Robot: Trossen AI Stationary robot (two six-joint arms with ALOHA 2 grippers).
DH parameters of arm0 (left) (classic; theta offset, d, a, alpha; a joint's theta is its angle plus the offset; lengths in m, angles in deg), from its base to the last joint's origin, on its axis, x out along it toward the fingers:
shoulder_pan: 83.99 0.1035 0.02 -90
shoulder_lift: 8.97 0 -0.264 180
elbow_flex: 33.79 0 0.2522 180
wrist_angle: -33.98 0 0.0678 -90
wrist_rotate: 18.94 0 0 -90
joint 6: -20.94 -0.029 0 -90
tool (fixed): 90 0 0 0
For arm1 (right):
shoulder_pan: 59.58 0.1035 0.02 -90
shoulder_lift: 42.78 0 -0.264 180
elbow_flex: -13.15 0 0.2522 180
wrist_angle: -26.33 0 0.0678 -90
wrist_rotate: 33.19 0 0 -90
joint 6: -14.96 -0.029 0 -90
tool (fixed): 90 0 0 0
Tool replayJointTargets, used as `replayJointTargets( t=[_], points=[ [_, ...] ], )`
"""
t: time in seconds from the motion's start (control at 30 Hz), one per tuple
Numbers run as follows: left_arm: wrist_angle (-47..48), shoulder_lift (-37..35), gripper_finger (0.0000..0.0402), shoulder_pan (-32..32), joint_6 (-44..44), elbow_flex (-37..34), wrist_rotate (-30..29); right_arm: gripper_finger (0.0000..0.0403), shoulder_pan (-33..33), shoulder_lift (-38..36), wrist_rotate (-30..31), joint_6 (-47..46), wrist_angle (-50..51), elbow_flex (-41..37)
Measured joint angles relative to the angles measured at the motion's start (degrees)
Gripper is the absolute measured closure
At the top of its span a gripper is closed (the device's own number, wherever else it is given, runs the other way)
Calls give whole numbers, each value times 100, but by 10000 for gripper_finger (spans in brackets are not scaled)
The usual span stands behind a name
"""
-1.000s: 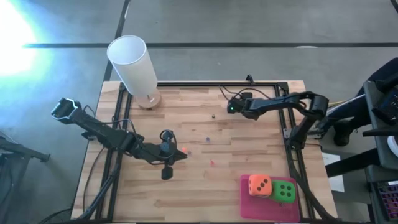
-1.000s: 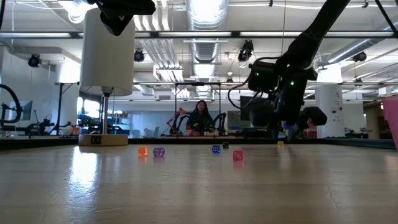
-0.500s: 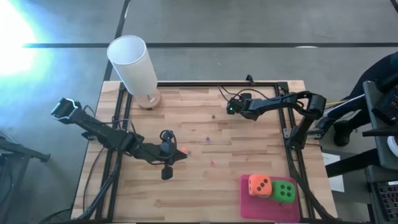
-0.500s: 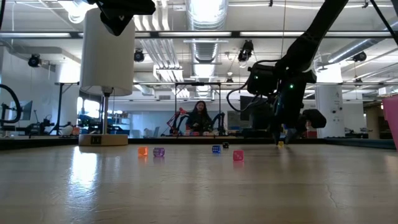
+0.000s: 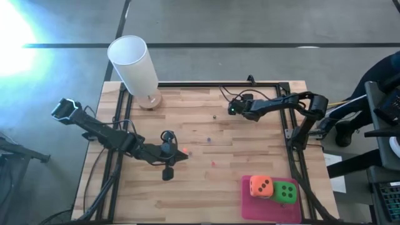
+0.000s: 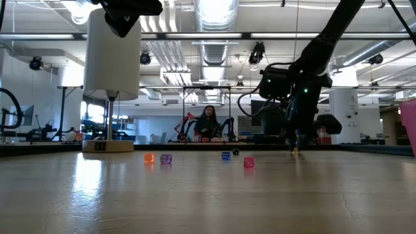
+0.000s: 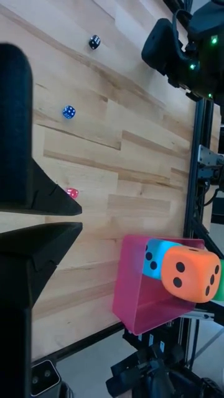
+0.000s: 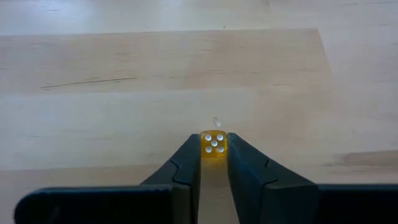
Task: Pick & Place Dice
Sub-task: Put the small yellow die into the bin
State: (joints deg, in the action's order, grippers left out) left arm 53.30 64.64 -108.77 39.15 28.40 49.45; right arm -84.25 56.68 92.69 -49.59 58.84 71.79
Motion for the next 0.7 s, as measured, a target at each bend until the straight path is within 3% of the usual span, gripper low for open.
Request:
replayJointTargets(
  t=[0.3,0.7],
  points=[
    [1,0,366,-1,14,0,0,343,100,-148,225,185,53,-22],
    [2,-2,366,-2,25,0,0,343,844,-1235,630,1100,64,-22]
  ],
)
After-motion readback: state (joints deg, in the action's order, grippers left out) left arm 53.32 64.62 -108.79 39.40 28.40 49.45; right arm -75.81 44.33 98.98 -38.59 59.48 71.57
